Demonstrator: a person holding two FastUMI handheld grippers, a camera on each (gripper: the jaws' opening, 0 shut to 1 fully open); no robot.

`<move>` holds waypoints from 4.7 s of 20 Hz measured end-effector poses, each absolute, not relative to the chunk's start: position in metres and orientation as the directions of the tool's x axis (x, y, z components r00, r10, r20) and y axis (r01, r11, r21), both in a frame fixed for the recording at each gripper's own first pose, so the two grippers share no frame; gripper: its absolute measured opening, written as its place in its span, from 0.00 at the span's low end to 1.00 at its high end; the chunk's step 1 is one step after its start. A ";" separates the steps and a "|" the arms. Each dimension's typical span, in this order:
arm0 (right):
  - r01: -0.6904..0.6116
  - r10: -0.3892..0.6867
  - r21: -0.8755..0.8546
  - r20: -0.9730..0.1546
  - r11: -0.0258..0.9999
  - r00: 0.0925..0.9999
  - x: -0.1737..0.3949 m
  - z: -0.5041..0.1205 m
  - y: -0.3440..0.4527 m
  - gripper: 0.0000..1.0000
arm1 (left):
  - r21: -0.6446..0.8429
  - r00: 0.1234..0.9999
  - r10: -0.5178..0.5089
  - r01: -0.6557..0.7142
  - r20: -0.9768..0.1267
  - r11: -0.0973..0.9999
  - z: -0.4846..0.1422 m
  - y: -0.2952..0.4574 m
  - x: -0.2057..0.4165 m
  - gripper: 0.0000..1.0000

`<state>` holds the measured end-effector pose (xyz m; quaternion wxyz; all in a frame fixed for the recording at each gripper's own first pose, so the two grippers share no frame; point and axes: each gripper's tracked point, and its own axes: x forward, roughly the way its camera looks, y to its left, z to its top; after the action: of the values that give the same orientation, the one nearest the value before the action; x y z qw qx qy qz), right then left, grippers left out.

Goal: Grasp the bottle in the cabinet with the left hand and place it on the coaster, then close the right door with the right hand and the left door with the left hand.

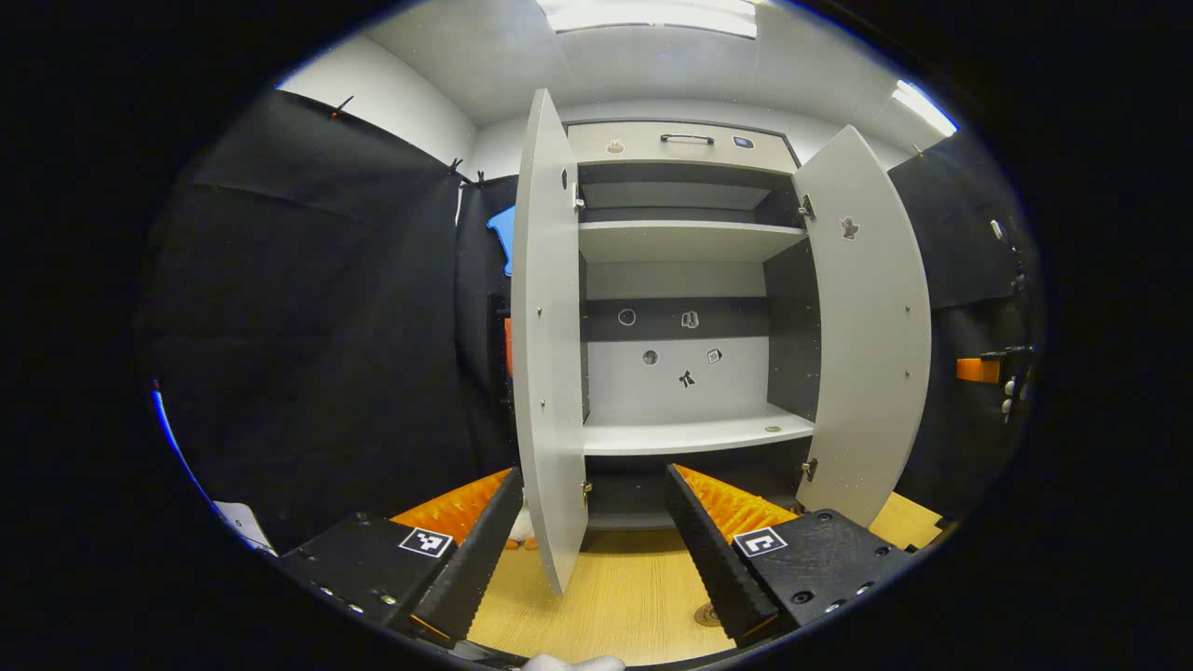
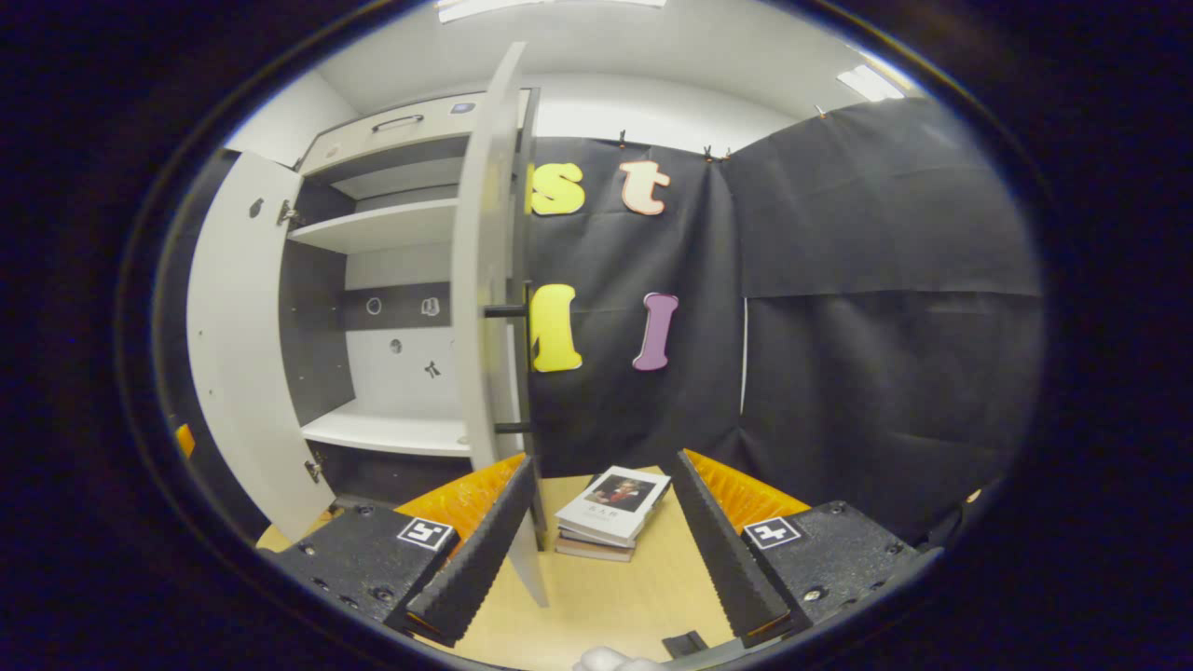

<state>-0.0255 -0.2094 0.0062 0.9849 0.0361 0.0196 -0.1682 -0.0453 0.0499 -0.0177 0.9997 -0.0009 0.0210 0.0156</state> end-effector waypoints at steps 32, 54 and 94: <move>-0.012 0.012 -0.004 -0.035 1.000 0.999 0.072 0.067 -0.124 0.86 | 0.007 0.992 0.107 -0.107 -0.060 0.994 -0.012 0.004 -0.053 0.94; -0.147 0.145 -0.012 -0.069 0.989 0.987 0.033 0.041 -0.001 0.99 | 0.062 0.985 0.169 -0.168 -0.021 0.984 -0.004 0.138 -0.021 0.94; -0.051 0.058 0.040 -0.203 0.998 0.978 -0.014 -0.014 -0.020 0.99 | 0.025 1.000 -0.005 0.005 -0.004 1.000 0.021 0.088 0.111 0.93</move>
<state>-0.0136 -0.0199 -0.0136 0.9942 0.0175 0.1024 0.0273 0.1113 0.0883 0.0211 0.9999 0.0124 0.0020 -0.0025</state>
